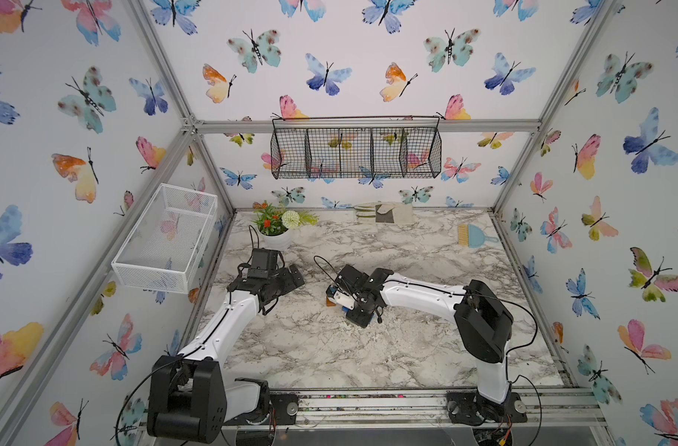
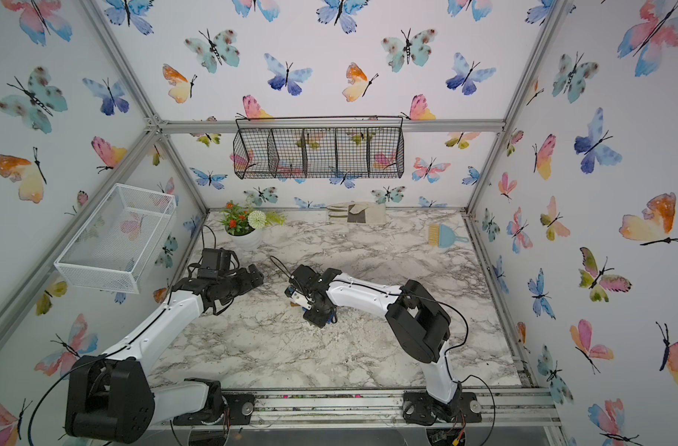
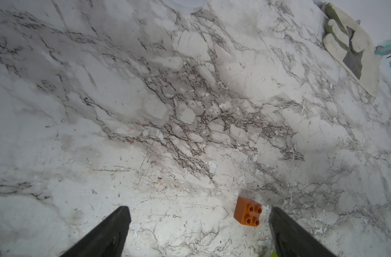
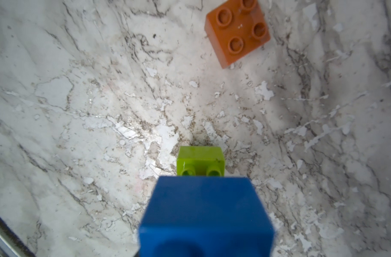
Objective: Assemble the letter y with lego
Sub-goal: Assemble the lego brick with the lego brick.
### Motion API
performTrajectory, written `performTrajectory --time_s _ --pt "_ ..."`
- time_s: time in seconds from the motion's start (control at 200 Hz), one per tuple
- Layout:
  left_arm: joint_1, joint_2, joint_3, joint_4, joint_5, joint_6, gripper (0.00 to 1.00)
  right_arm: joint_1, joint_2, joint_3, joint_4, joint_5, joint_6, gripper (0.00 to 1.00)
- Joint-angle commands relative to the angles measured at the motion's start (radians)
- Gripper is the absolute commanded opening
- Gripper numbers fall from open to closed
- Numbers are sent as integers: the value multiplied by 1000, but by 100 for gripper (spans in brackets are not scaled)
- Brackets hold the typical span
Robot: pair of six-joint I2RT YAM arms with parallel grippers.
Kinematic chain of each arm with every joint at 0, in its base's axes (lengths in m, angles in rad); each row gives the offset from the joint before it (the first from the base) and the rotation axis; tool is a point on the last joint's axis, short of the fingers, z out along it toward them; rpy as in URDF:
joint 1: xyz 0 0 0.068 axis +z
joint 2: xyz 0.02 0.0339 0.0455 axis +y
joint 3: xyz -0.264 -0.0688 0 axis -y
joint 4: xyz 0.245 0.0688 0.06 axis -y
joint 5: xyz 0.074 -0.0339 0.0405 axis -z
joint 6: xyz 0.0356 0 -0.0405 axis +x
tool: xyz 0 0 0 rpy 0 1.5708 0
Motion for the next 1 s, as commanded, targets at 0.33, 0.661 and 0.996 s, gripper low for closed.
performTrajectory --time_s 0.33,0.661,0.996 --pt "7 9 -8 10 22 -5 98 1 84 0 -73 -20 -29 18" --pt "8 11 -15 15 21 -5 98 11 100 25 -78 9 -22 19" --pt "8 1 -8 7 21 -6 98 11 138 143 -147 10 -30 29"
